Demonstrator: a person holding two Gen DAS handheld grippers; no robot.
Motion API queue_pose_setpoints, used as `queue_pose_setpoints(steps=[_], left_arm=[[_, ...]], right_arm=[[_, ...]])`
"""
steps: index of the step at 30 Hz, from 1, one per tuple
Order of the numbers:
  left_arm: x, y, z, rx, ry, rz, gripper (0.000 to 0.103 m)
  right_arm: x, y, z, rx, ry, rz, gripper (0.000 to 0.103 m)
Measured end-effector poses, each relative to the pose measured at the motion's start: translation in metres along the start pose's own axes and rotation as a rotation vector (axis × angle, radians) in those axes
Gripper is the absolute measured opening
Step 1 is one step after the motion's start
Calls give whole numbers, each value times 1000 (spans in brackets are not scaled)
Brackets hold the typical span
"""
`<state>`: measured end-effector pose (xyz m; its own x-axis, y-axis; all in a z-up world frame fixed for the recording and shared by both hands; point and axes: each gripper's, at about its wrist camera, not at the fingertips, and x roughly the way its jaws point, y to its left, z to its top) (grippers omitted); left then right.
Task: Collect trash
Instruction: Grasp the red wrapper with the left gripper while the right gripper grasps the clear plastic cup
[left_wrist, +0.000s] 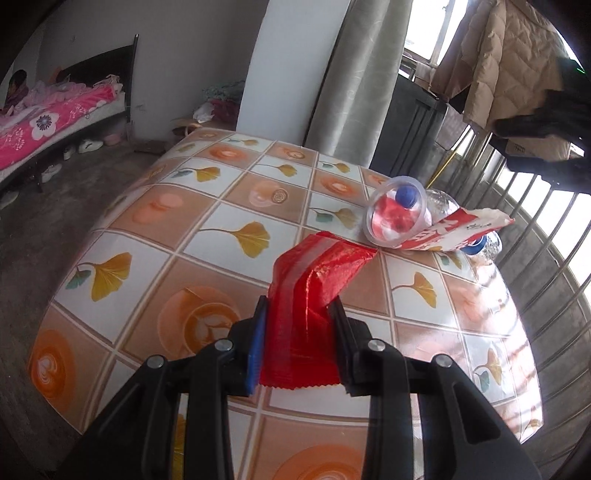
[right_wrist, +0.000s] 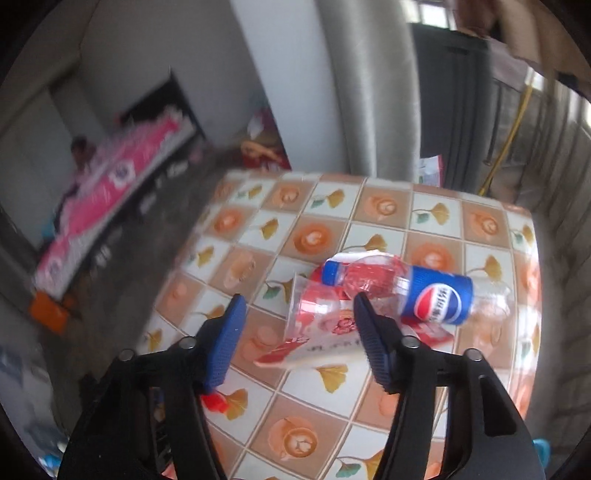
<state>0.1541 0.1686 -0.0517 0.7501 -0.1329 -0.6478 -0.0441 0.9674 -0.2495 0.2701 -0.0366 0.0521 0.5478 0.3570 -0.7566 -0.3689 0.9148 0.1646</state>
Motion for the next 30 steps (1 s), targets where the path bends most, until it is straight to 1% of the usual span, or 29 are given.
queue_pose_setpoints(steps=[3, 5, 8, 10, 11, 12, 14, 17, 19, 21, 26, 30], left_arm=[[-1, 2, 1, 6, -13, 7, 31], [-2, 3, 1, 3, -18, 7, 31], [0, 1, 2, 9, -19, 2, 31], [2, -1, 1, 20, -17, 1, 31], [3, -2, 1, 26, -17, 2, 31], [3, -3, 1, 28, -17, 3, 31], [5, -3, 0, 30, -15, 0, 31], [7, -4, -1, 29, -9, -2, 31], [9, -4, -2, 33, -8, 2, 31], [9, -4, -1, 31, -9, 1, 31], [7, -4, 0, 29, -18, 4, 31], [0, -6, 1, 34, -32, -2, 31]], right_arm=[[40, 21, 9, -84, 124, -26, 42], [57, 30, 9, -129, 172, -74, 38], [80, 39, 11, -193, 233, -147, 33], [93, 38, 13, -206, 261, -187, 30], [99, 37, 13, -210, 276, -203, 27], [105, 36, 13, -211, 286, -218, 22], [112, 31, 11, -214, 310, -242, 16], [115, 27, 7, -224, 312, -264, 11], [113, 25, 5, -227, 304, -270, 10], [110, 24, 2, -234, 286, -280, 4], [91, 21, -4, -228, 222, -272, 4], [67, 18, -8, -188, 154, -229, 4]])
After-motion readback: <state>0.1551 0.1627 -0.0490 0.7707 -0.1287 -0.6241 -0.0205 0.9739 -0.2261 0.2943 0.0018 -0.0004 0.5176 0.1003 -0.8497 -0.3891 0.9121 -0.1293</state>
